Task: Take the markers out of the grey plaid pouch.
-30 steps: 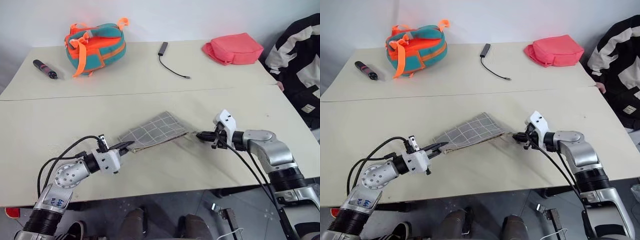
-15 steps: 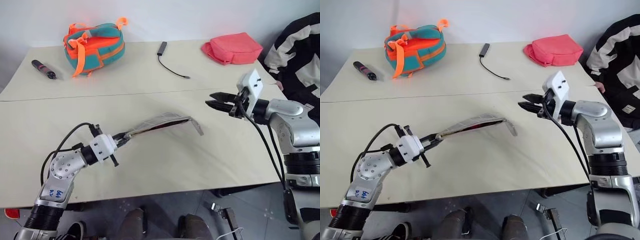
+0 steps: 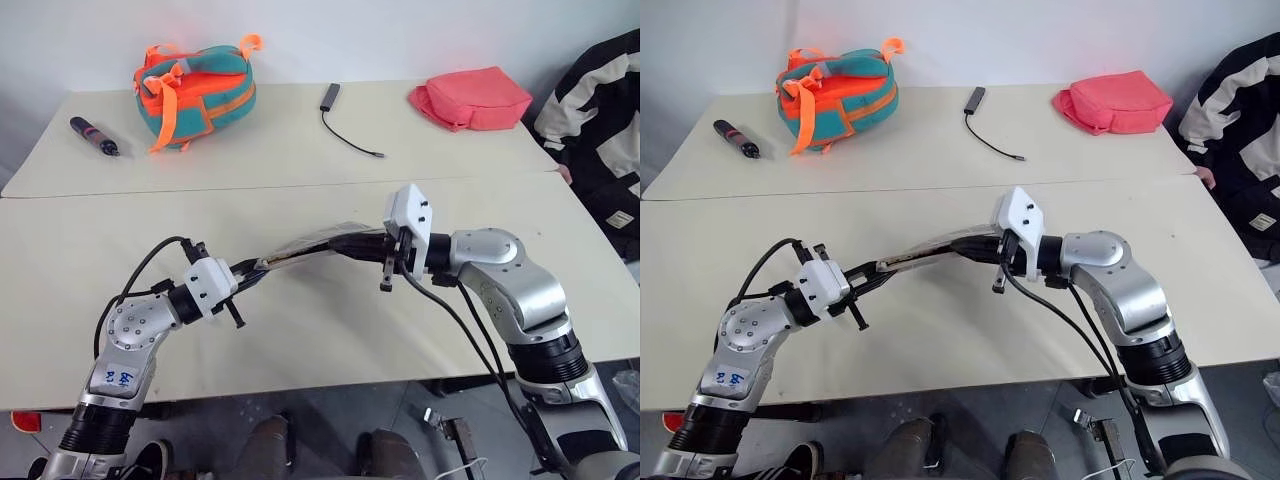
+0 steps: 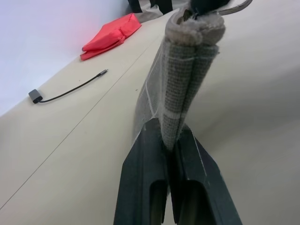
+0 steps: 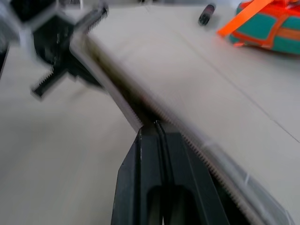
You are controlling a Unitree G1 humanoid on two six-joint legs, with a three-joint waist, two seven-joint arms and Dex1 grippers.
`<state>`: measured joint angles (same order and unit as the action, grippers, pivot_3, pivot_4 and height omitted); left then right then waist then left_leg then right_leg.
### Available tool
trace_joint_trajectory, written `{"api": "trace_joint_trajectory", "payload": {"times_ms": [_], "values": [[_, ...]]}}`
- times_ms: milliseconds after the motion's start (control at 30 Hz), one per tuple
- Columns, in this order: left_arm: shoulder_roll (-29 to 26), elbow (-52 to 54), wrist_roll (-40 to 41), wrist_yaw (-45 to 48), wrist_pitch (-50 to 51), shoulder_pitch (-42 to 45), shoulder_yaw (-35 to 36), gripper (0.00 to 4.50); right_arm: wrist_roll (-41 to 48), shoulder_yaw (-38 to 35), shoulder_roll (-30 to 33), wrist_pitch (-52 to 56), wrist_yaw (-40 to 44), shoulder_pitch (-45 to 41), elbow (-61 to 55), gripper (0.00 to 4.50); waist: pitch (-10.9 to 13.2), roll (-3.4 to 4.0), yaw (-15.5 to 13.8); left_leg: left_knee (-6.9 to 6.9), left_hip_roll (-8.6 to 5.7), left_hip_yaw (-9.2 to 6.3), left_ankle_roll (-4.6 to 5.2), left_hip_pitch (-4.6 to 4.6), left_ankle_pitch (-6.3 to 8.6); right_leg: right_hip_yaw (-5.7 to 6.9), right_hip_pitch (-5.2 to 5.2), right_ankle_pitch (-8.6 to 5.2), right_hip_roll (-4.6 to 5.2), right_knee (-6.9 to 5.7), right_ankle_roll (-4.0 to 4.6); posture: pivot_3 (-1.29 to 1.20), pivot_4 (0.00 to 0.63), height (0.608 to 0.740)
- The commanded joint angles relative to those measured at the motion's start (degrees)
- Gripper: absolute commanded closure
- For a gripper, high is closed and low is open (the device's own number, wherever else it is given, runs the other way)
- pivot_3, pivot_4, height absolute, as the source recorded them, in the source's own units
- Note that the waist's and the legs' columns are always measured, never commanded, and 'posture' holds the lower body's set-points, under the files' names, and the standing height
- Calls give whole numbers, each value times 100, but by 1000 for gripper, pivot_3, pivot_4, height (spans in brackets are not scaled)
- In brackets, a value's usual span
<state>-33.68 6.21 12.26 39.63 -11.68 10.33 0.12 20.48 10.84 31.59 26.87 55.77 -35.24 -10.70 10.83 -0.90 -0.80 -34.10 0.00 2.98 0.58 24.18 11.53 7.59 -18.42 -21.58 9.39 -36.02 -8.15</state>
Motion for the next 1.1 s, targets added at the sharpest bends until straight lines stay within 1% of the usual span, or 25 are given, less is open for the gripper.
{"api": "trace_joint_trajectory", "payload": {"times_ms": [33, 100, 300, 367, 433, 500, 533, 567, 667, 700, 800, 900, 1000, 1100], "values": [[60, 289, -15, -26, -53, -62, 71, 4500, -142, -40, 135, -328, 169, -15, 45, 4471, 0, 0, 2, 0, 0, 1, 0, 0, 0, 0, 0, 0, 0, -1, 0, 0, 150, 740], [71, 301, -31, -23, -52, -73, 69, 4500, -267, -4, 168, -455, 198, 1, 146, 4471, 0, 0, 3, 0, 0, 1, 0, 0, 0, 0, 0, 0, 0, 0, 0, 0, 150, 740], [52, 374, -70, 131, -46, -73, -20, 4500, -1071, 279, 239, -1070, 75, -81, 563, 4471, 0, 0, 14, 0, 1, 4, 0, 0, 0, 0, 0, 0, -1, 0, 0, 0, 150, 740], [67, 446, 60, 254, 150, -50, -92, 4500, -1506, 497, 262, -1350, 1, -199, 650, 4471, 0, 0, 15, 0, 1, 4, 0, 0, 0, -1, -1, 0, -1, 0, 0, 0, 150, 740], [116, 547, 273, 380, 457, 43, -165, 4500, -1846, 726, 308, -1608, 98, -349, 721, 4471, 0, 0, 28, 0, 1, 4, -1, 0, 0, 0, -1, 0, -1, 0, 0, 0, 150, 740], [179, 602, 449, 456, 761, 149, -191, 4500, -2008, 810, 304, -1780, 160, -470, 782, 4471, 0, 0, 40, 0, 1, 4, -1, 0, 0, -2, -1, 0, -1, -1, 0, 0, 150, 740], [191, 619, 503, 507, 884, 181, -201, 4500, -2140, 850, 320, -1929, 160, -524, 821, 4114, 0, 0, 45, 0, 1, 2, -1, 0, -1, 0, -1, 0, -1, -1, 0, 0, 150, 740], [194, 626, 532, 568, 960, 209, -213, 4500, -2191, 853, 307, -2000, 164, -560, 853, 3934, 0, 0, 54, -1, 1, 2, -1, 0, -1, -1, -1, 0, -1, -1, 0, 0, 150, 740], [241, 612, 713, 692, 1242, 294, -186, 4500, -2135, 775, 239, -1996, 218, -624, 861, 2834, 0, 0, 63, -1, 0, 2, -1, 0, -1, -1, 1, 0, -1, 1, 0, 0, 150, 740], [253, 611, 792, 741, 1348, 309, -167, 4500, -2141, 778, 254, -2016, 257, -634, 845, 2571, 0, 0, 68, -1, 1, 2, -1, 0, -1, 0, 2, 0, -1, 1, 0, 0, 150, 740], [286, 581, 981, 825, 1602, 313, -79, 4500, -2135, 766, 311, -1969, 370, -653, 724, 1486, 0, 0, 81, -1, 2, 2, -1, 0, -1, 0, 2, 0, -2, 1, 0, 0, 150, 740], [333, 499, 1247, 851, 1914, 267, 51, 4500, -2085, 750, 341, -1842, 507, -659, 572, 519, 0, 0, 83, -1, 2, 2, -1, 0, -1, -1, 2, 0, -2, 1, 0, 0, 150, 740], [359, 375, 1519, 964, 2253, 180, 173, 4500, -2076, 776, 367, -1760, 651, -652, 454, 519, 0, 0, 85, -2, 3, 1, -1, -1, -1, -1, 2, 0, -2, 0, 0, 0, 150, 740], [378, 532, 1859, 973, 2723, 206, 232, 4500, -2091, 812, 353, -1830, 713, -601, 414, 519, 0, 0, 78, -4, 2, 0, -1, 0, -1, 0, 4, 0, -2, 1, 0, 0, 150, 740]]}}
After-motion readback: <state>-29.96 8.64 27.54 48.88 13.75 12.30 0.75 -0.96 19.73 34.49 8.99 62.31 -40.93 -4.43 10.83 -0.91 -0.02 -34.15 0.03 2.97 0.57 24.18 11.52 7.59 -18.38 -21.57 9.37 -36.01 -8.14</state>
